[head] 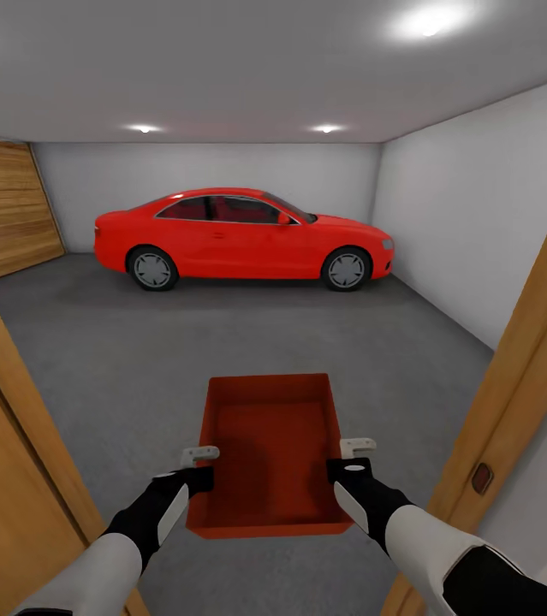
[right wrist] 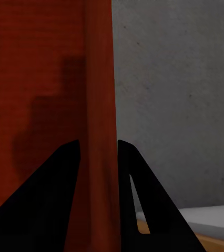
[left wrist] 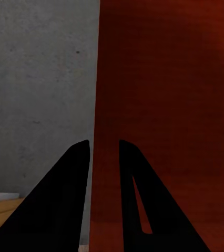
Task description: Move the two storage containers from the living room to the garage. In the garage, place one container on the floor and stack the other container on top of it (either order is fine).
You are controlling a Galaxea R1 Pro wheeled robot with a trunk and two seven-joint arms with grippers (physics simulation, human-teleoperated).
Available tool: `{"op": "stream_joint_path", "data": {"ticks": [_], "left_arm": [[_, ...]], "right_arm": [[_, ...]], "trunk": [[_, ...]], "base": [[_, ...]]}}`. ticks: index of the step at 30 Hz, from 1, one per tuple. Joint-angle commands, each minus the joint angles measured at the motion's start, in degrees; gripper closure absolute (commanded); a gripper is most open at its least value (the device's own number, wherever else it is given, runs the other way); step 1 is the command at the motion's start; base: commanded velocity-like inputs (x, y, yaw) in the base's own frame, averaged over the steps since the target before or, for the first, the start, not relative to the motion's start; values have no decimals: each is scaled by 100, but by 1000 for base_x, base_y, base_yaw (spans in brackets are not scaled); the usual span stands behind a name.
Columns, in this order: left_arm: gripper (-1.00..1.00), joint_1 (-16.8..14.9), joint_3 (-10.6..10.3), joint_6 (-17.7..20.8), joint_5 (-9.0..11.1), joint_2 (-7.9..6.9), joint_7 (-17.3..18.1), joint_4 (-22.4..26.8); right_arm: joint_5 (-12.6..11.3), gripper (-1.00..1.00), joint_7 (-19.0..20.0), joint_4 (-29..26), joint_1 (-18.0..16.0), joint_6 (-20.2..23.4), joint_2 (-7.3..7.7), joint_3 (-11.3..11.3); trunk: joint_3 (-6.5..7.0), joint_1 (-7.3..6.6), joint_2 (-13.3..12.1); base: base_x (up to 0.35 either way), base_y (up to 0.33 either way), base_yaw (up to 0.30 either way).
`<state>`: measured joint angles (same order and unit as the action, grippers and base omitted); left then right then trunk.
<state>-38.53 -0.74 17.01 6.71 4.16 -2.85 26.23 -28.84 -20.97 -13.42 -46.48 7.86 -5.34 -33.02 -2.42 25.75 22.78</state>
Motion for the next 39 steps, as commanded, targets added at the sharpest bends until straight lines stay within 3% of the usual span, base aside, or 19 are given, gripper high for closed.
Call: {"op": "stream_joint_path", "data": {"ticks": [1, 12, 22, 39], "left_arm": [[100, -5, 83, 41, -103, 13, -142, 375], [100, -5, 91, 39, -117, 15, -146, 331], [100, -5, 84, 39, -117, 15, -145, 336], [100, -5, 97, 39, -117, 15, -144, 304]], "right_arm": [[-61, 100, -329, 11, -1, 58, -55, -29], [-61, 100, -332, 8, -1, 58, -63, -29], [-61, 100, -334, 7, -1, 58, -62, -29], [-61, 100, -332, 8, -1, 58, -57, -29]], "trunk": [[-14, 4, 14], [-14, 4, 14], [-14, 4, 14], [-14, 4, 14]], "base": [[0, 0, 0], [260, 0, 0], [71, 0, 0], [314, 0, 0]]}}
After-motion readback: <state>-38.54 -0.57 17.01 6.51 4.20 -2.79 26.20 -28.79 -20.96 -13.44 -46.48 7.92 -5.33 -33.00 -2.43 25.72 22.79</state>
